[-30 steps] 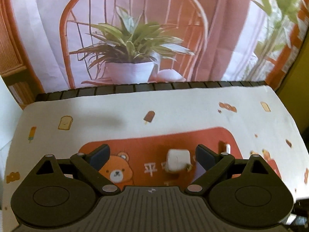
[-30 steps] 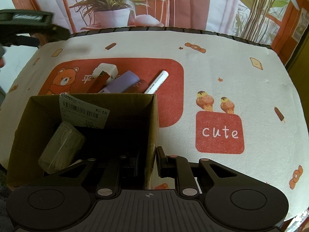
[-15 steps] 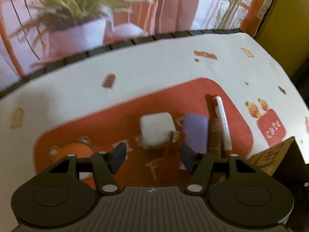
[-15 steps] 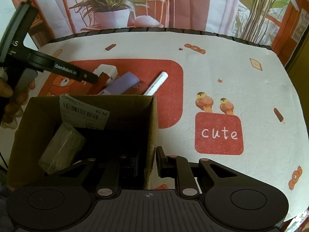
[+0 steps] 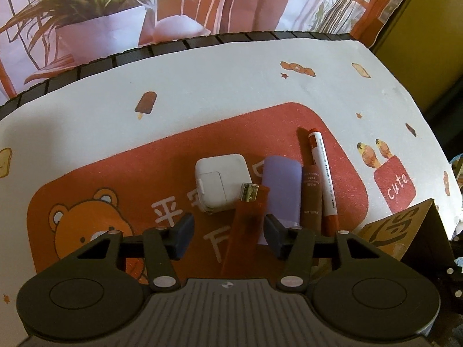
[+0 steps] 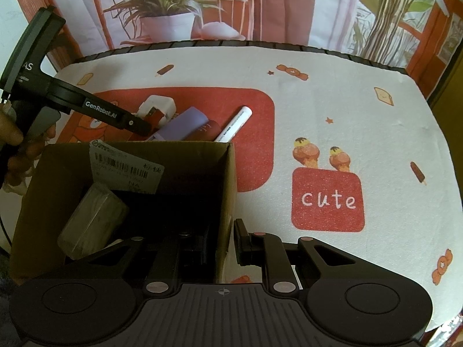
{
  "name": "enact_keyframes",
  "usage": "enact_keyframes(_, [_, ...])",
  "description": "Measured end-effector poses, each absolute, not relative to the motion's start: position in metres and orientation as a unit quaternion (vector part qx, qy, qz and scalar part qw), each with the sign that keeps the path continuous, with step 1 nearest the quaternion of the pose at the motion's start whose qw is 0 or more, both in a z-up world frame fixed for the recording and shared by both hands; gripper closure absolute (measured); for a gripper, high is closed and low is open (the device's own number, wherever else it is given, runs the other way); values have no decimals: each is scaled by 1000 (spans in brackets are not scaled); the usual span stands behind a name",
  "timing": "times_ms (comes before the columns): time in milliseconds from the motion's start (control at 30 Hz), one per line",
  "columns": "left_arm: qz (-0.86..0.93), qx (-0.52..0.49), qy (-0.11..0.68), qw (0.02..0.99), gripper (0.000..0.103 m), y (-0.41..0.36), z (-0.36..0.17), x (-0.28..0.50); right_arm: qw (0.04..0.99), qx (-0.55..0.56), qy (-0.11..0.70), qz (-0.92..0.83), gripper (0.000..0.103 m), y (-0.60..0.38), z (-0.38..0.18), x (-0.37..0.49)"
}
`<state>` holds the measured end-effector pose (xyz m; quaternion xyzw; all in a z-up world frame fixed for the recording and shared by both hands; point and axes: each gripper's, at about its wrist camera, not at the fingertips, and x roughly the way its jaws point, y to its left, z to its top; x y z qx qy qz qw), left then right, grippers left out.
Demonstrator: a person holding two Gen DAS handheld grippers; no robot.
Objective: Organize rigid objects
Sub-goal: 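Move the left tool back toward the white charger and red lighter, then close the left tool fingers on the red lighter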
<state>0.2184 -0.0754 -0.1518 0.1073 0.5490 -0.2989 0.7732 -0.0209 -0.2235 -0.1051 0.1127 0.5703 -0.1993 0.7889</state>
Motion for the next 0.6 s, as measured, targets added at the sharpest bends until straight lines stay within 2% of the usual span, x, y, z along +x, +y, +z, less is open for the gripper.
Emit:
enact_keyframes(67, [-294,97,549,776,49,-72,-151,223,788,112,571,-198,86,-223,-106,-20])
enact_keyframes(133, [-287,89,550,779,55,-68,-150,226,788,111,572,-198,86,-224,-106,-20])
enact_keyframes(167, [-285,88,552,779,61,-67,-150,228,787,112,573,-198,86,-224,-107,-19])
enact_keyframes(233, [-294,82,555,774,64,-67,-151,229,787,111,573,-199,86,-224,-107,-19])
enact_keyframes(600, [-325,85,569,750,64,-78,-155,232,786,113,575,-198,87,-224,-110,-19])
